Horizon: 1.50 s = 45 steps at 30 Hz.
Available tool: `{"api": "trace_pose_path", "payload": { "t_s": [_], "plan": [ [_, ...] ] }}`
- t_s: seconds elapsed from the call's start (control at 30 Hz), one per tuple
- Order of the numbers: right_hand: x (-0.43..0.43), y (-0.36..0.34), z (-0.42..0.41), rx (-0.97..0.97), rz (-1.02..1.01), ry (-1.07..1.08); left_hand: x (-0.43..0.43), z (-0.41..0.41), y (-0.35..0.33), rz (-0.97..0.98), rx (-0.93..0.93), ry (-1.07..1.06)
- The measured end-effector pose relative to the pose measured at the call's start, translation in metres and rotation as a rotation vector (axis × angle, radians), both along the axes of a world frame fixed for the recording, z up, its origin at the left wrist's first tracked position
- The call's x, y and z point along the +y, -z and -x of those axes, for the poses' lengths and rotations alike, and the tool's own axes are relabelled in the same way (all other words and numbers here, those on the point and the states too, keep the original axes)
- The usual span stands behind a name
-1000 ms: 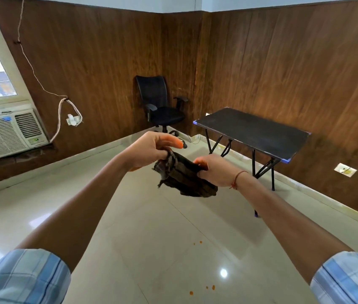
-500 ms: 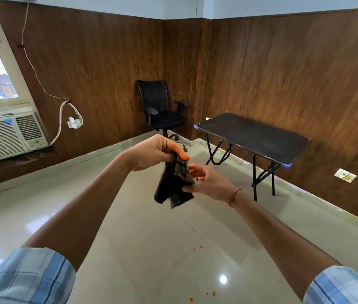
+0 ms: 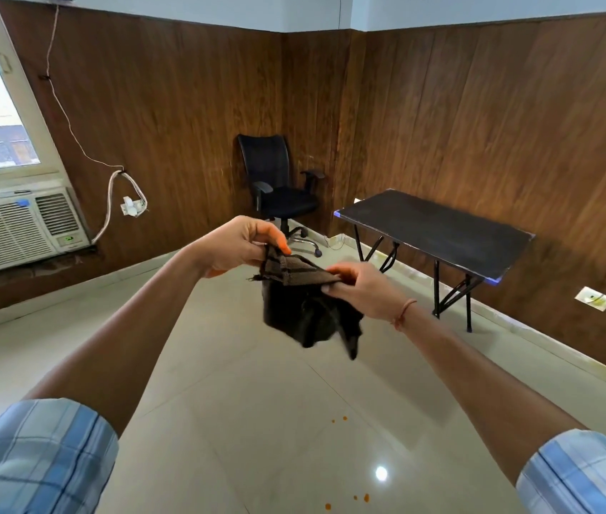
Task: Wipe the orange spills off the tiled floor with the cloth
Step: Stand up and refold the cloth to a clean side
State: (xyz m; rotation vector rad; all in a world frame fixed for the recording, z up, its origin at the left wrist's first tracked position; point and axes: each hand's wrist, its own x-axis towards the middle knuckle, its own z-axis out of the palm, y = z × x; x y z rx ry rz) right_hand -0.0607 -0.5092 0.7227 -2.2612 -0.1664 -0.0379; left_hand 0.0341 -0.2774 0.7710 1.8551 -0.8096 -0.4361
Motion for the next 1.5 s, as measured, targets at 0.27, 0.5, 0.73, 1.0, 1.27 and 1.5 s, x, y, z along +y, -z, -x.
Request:
{"api": "trace_pose_path", "payload": {
  "t_s": [0.27, 0.5, 0.73, 1.0, 1.27, 1.5],
  "plan": [
    [-0.001, -0.045, -0.017, 0.003, 0.213, 0.129, -0.016, -0.003, 0.074, 0.304, 0.395, -0.570],
    [0.004, -0.030, -0.016, 0.136, 0.340, 0.114, -0.081, 0.046, 0.112, 0.464, 0.872, -0.211],
    [-0.012, -0.006, 0.004, 0.046, 0.090, 0.113, -0.100, 0.038, 0.118, 0.614, 0.936, -0.330],
    [-0.030, 0.009, 0.002, -0.107, 0.013, 0.216, -0.080, 0.026, 0.092, -0.035, 0.226, -0.081],
    [-0.024, -0.007, 0.003, 0.105, 0.289, -0.055, -0.074, 0.022, 0.049, -0.499, -0.046, 0.134],
    [-0.027, 0.009, 0.005, 0.014, 0.169, 0.105, -0.071, 0.012, 0.073, -0.471, -0.178, -0.065]
  ]
}}
